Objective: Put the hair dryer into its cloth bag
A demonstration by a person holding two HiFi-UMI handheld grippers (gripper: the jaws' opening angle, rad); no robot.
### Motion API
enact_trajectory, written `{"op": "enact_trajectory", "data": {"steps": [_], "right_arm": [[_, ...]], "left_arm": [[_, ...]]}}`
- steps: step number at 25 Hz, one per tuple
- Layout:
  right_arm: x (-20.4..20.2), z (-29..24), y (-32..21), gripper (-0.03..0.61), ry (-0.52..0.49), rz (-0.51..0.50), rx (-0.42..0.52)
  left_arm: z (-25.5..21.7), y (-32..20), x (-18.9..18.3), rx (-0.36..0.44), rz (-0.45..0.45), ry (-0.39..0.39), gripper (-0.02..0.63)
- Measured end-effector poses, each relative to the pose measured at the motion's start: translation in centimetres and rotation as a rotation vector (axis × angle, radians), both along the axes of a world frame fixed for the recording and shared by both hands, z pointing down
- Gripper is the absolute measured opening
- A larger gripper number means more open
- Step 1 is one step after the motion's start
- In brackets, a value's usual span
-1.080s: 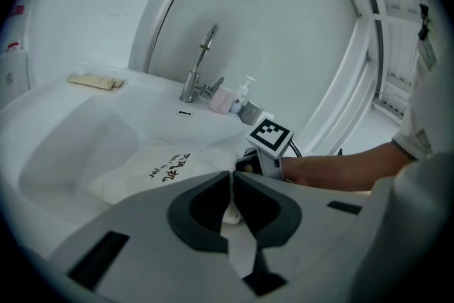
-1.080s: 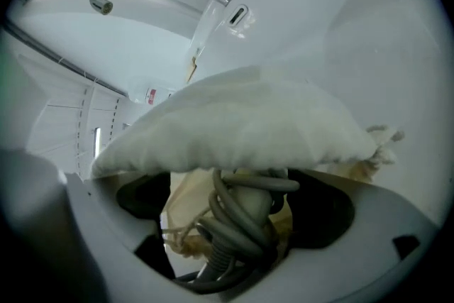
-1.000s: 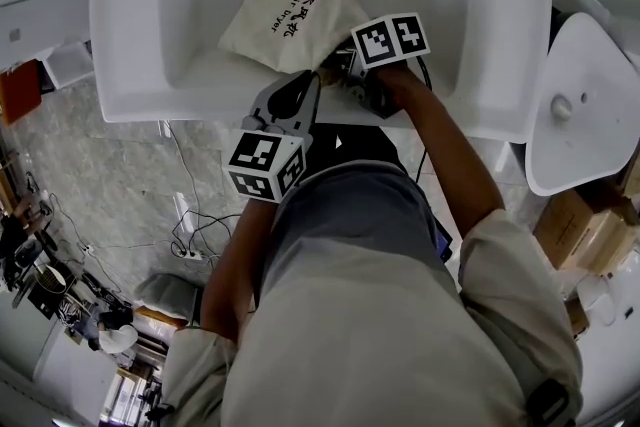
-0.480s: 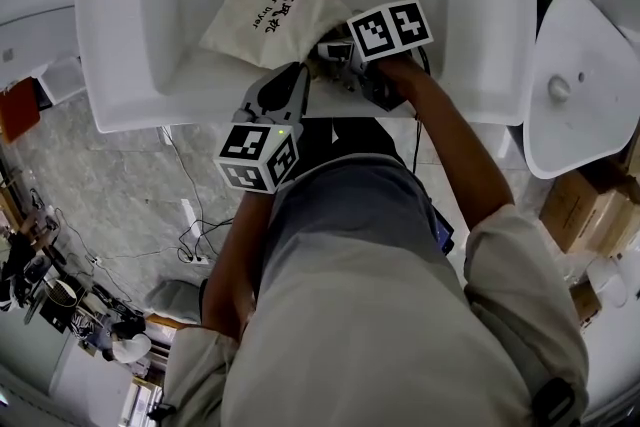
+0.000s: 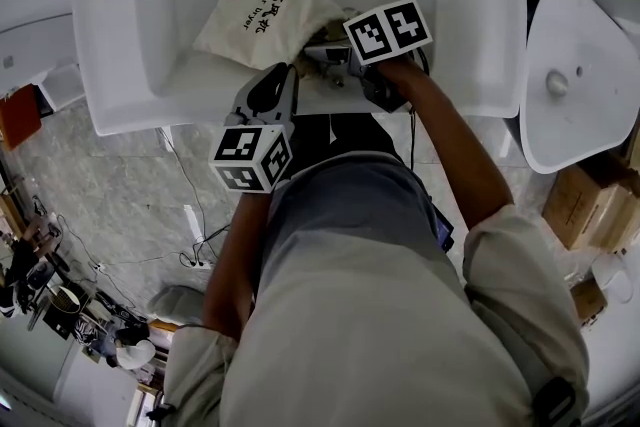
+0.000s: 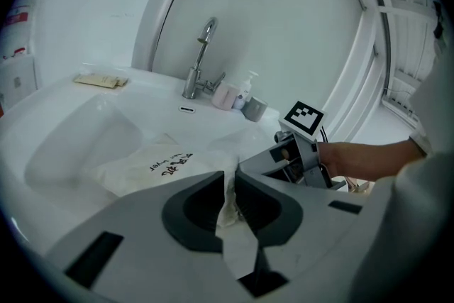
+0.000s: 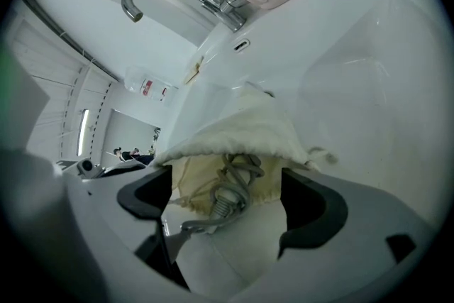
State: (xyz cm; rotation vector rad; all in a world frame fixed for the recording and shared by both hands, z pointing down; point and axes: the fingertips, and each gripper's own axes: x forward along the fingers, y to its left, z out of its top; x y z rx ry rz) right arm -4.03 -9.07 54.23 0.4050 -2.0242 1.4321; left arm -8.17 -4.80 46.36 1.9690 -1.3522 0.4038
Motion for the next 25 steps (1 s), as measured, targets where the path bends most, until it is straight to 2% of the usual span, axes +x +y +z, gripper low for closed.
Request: {"op": "enact_trajectory", "data": {"steps": [14, 22, 25], "right_arm": [[2.8, -3.2, 1.7, 0.476, 0.001, 0.001, 0.082], [3.9, -6.6, 3.0, 0.439, -0.073, 0.018, 0.111], [4.6, -8.2, 3.0, 0.394, -0.086, 0.032, 0.160]], "left_arm": [[-2.8, 0.8, -1.1, 0.068, -0.078, -0.007, 0.048], [-4.7, 1.5, -1.3, 0.109, -0.119, 0.012, 0.048], [-5.9, 1.6, -0.9, 0.135, -0.130, 0.031, 0.048]]}}
